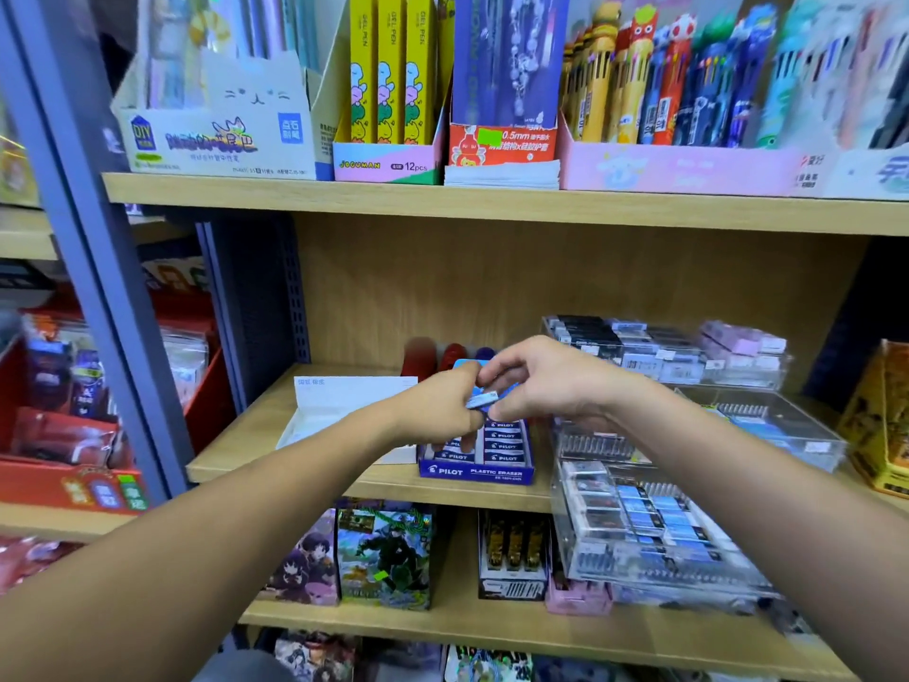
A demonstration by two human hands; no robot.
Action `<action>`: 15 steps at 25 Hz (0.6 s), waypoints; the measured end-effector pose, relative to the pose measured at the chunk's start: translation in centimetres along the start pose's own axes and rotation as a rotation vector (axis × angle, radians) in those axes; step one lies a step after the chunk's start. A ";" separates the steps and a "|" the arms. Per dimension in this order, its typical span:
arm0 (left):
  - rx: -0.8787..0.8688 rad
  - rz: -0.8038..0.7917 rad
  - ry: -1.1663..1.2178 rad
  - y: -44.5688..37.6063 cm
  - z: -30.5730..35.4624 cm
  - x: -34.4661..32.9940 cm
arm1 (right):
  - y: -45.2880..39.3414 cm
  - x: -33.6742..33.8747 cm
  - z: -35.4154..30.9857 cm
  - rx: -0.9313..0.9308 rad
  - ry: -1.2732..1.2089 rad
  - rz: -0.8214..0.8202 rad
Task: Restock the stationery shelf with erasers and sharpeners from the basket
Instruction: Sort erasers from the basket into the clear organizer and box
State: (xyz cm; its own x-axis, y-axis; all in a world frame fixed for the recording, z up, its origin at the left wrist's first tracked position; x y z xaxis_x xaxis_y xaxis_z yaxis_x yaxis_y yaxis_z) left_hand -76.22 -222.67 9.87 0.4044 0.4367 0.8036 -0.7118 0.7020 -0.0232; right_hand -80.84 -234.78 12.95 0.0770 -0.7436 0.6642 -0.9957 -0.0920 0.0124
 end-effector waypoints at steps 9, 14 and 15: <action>0.116 -0.320 0.970 -1.9 5.8 -1.8 | 5.8 8.6 4.0 0.078 -0.229 0.233; 0.053 -0.131 0.849 -6.9 10.2 -2.2 | 7.2 13.5 5.6 0.136 0.002 0.342; 0.054 -0.097 0.823 -8.0 11.0 -2.2 | 7.1 14.4 5.9 0.140 0.069 0.362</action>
State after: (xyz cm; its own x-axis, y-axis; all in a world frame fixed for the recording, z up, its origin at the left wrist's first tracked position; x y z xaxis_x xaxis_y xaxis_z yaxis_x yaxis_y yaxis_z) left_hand -77.71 -235.42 14.88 0.7409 0.6628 0.1081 -0.6707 0.7385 0.0693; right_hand -86.52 -250.07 18.22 -0.2865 -0.6986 0.6557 -0.9407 0.0752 -0.3308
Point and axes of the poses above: each hand's wrist, its own y-axis away from the middle knuckle, its own x-axis out of the back of the hand, z = x × y, the point moved 5 cm from there along -y, towards the middle knuckle, and after that the axes turned 3 degrees about -z, right-handed, at the moved point
